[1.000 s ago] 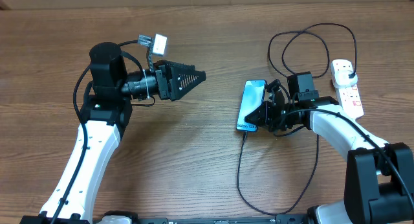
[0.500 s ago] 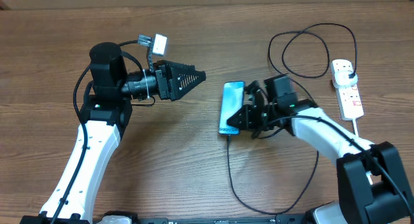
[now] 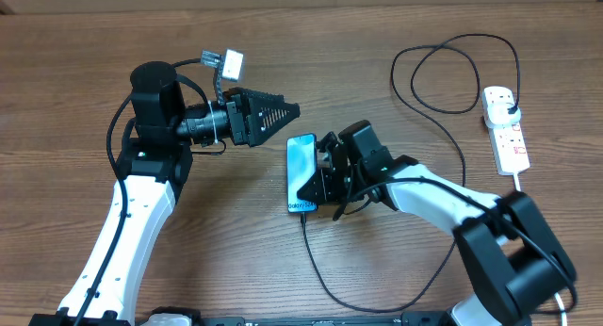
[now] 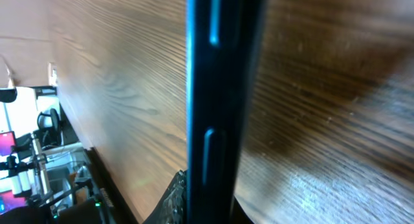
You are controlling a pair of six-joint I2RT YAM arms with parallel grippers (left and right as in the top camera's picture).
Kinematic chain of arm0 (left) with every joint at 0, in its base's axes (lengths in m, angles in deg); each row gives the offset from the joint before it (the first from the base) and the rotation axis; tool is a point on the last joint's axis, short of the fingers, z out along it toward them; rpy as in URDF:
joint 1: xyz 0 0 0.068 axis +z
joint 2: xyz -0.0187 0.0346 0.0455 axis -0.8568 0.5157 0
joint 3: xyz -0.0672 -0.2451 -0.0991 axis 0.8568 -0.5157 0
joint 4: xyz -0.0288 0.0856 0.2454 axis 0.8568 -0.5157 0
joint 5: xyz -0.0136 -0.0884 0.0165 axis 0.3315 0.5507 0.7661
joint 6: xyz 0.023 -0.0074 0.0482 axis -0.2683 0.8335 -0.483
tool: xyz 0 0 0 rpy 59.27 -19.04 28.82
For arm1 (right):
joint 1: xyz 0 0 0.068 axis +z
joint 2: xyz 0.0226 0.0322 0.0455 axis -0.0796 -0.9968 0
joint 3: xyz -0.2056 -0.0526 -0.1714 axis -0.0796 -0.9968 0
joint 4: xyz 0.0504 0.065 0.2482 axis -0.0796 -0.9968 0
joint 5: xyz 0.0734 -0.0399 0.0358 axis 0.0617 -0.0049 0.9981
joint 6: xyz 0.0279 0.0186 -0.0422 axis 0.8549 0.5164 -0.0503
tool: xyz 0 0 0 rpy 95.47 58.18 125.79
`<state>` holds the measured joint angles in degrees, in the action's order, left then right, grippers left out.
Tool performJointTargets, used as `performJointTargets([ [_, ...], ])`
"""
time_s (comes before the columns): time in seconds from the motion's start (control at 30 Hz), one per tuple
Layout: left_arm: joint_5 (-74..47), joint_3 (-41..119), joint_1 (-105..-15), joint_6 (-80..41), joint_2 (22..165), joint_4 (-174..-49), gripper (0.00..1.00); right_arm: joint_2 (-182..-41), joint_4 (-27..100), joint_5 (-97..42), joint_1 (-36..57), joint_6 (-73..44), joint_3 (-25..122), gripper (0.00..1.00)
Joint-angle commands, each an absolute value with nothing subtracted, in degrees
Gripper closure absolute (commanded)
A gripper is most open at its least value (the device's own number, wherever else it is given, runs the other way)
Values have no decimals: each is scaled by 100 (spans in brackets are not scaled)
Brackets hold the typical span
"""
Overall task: Plug charger to phone and switch on socket
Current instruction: 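Lower the plugged phone onto the table with the right gripper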
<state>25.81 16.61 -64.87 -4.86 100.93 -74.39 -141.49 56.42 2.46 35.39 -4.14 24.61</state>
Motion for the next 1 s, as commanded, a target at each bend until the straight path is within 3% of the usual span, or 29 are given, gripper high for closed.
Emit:
performJointTargets([
  [0.0,2660,1808,-6489,-580,9994,-7419,0,-14363,5819,294,3563,-346,2474,92],
  [0.43,2660,1808,-6489,-580,9994,-7419,0,-14413,5874,-307,3557,-353,2474,91],
  [0.97,2660,1808,-6489,-580,9994,-7419,0,-14413,5872,-307,3557,-353,2474,80],
])
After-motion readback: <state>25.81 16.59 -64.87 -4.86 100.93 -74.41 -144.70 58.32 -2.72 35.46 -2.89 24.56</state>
